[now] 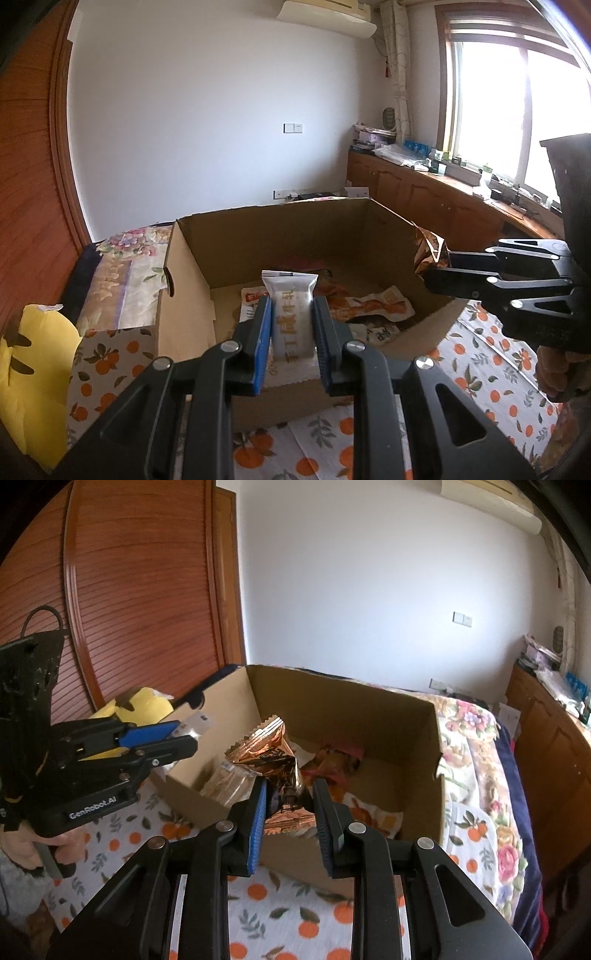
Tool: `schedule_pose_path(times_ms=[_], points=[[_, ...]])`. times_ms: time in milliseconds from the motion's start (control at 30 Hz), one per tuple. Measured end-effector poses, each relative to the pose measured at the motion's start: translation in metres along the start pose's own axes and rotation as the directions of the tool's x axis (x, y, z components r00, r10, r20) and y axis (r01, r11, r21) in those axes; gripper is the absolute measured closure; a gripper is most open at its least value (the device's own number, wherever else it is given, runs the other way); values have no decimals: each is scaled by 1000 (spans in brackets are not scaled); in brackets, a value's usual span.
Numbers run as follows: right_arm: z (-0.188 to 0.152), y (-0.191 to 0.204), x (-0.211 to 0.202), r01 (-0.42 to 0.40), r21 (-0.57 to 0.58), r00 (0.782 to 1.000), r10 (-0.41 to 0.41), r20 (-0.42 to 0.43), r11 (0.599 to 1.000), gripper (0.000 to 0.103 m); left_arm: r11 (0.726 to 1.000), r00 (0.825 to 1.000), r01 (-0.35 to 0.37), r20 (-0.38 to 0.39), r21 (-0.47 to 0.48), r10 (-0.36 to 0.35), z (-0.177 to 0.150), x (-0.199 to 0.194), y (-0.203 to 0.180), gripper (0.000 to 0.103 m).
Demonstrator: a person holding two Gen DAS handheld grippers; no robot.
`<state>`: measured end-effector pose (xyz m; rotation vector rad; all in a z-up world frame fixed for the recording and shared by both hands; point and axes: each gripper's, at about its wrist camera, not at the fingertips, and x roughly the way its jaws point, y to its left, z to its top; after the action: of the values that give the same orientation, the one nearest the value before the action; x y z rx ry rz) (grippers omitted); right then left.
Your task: Organize snacks
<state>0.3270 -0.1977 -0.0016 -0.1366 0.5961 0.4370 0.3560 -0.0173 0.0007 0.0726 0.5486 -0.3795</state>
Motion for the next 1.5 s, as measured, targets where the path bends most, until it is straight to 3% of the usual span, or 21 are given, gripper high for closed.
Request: schedule_pose_path(times_ms=[333, 833, 1233, 1500], points=[[-1, -18, 38, 3, 31, 999, -2, -40, 1000, 80, 1000, 999, -23, -33, -4, 23, 0, 25, 6, 82], [-9, -31, 53, 10, 73, 998, -6, -62, 997, 76, 1000, 997, -30, -68, 0, 30, -6, 40, 1, 78], [-10, -28, 49, 36, 72, 998, -33, -50, 997, 76, 1000, 998, -28, -51, -2, 28, -7, 28, -4, 71], [-6, -20, 19, 54, 67, 998, -53, -24, 996, 76, 999, 999, -45, -19, 30, 46, 0, -1, -18, 71]])
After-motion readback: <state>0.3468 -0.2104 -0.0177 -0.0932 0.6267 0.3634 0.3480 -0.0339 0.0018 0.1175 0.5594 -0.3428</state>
